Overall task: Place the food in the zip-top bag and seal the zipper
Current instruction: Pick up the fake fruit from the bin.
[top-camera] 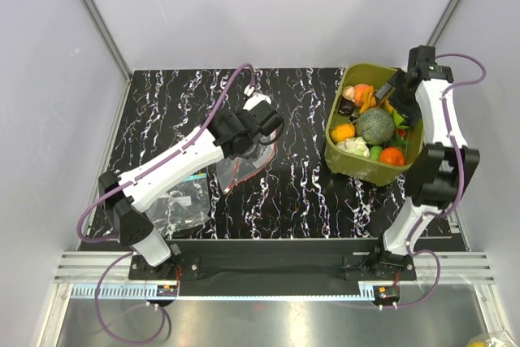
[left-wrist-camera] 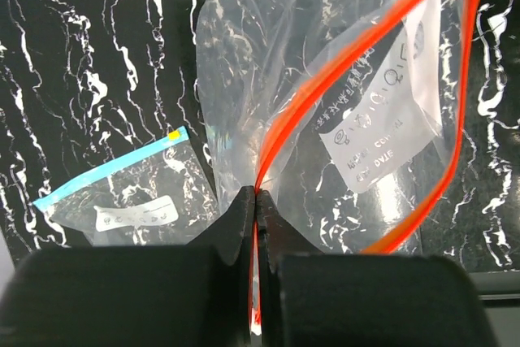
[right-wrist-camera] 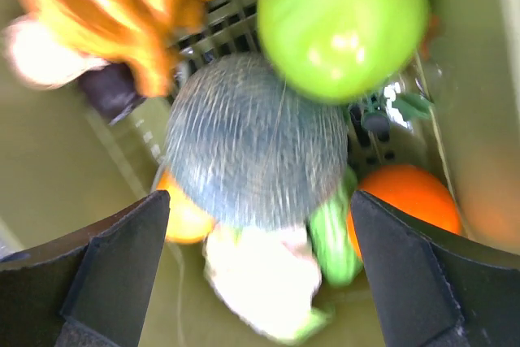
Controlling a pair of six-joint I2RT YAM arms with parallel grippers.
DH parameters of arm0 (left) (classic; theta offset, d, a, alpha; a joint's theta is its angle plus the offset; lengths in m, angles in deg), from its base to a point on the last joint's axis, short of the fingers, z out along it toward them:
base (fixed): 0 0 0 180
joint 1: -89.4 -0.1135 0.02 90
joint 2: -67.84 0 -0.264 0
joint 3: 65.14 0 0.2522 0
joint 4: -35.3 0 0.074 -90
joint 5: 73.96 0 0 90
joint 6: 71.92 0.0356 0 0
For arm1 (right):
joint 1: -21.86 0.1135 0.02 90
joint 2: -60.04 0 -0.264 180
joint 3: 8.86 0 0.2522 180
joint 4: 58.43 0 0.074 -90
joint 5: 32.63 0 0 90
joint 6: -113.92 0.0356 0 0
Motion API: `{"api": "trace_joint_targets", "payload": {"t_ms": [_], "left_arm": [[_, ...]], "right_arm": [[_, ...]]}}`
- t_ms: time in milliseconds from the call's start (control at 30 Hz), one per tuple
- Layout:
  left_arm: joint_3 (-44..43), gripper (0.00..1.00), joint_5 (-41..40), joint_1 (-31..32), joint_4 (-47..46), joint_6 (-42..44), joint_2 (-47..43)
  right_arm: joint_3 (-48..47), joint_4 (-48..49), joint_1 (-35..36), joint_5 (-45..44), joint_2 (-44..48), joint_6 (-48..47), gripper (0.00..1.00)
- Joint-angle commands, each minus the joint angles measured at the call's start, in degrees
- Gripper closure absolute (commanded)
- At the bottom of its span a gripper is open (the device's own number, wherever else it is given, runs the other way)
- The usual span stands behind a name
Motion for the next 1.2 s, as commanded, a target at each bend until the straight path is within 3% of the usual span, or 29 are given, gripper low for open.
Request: {"api": "trace_joint_targets", "payload": {"t_ms": [0, 233, 600, 700, 800, 1167], "left_arm": [[-3.1, 1.0, -1.4, 0.0, 1.6, 1.2, 1.4], [-3.4, 1.0, -1.4, -0.2, -0.8, 5.2, 2.0], [0.2, 1.0, 0.5, -3.2, -5.6, 8.7, 0.9], [0.1, 1.0, 0.6, -4.1, -5.8, 9.4, 0.7], [0.1, 1.0, 0.9, -5.3, -6.3, 10.1, 0.4], [1.0, 1.0, 1.8, -7.3, -6.4, 10.4, -0.5]], "right_arm": [[0.1, -1.4, 0.4, 0.9, 7.2, -0.3, 0.0], [-0.7, -6.5, 0.7, 0.7, 5.3, -1.6, 0.0], [5.5, 2.6, 6.5, 9.2, 2.9, 0.9, 0.0], [5.2, -0.9, 6.6, 5.1, -1.9, 1.3, 0.0], [0.9, -8.4, 6.6, -5.4, -7.1, 0.9, 0.0], [-8.1, -5.2, 3.5, -18.1, -7.1, 2.6, 0.0]]}}
